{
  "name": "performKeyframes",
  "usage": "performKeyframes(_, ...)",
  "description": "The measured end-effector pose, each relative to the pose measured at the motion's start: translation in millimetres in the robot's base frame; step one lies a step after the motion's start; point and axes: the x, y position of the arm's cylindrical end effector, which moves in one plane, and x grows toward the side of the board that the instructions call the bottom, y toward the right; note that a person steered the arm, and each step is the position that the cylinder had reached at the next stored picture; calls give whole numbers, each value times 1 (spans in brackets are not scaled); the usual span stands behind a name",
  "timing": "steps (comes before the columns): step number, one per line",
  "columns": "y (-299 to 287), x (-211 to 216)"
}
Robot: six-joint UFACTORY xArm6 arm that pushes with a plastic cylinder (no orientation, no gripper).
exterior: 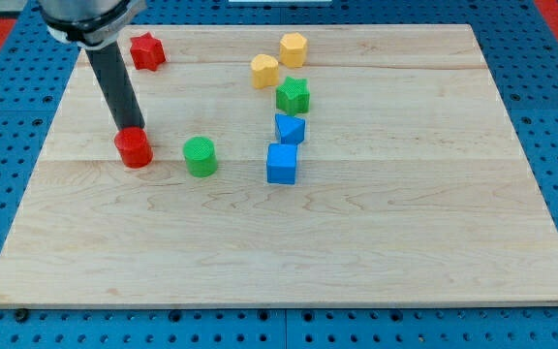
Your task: Move the red star above the red circle
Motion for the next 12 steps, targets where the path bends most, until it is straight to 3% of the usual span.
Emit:
performKeyframes(1, -7, -10)
performKeyframes(3, -76, -105)
performKeyframes(4, -52, -173)
performKeyframes(5, -24, -196)
performKeyframes(8, 2, -121)
performKeyframes(9, 5, -166)
performKeyframes(10, 38, -141)
performKeyframes(12, 7, -110)
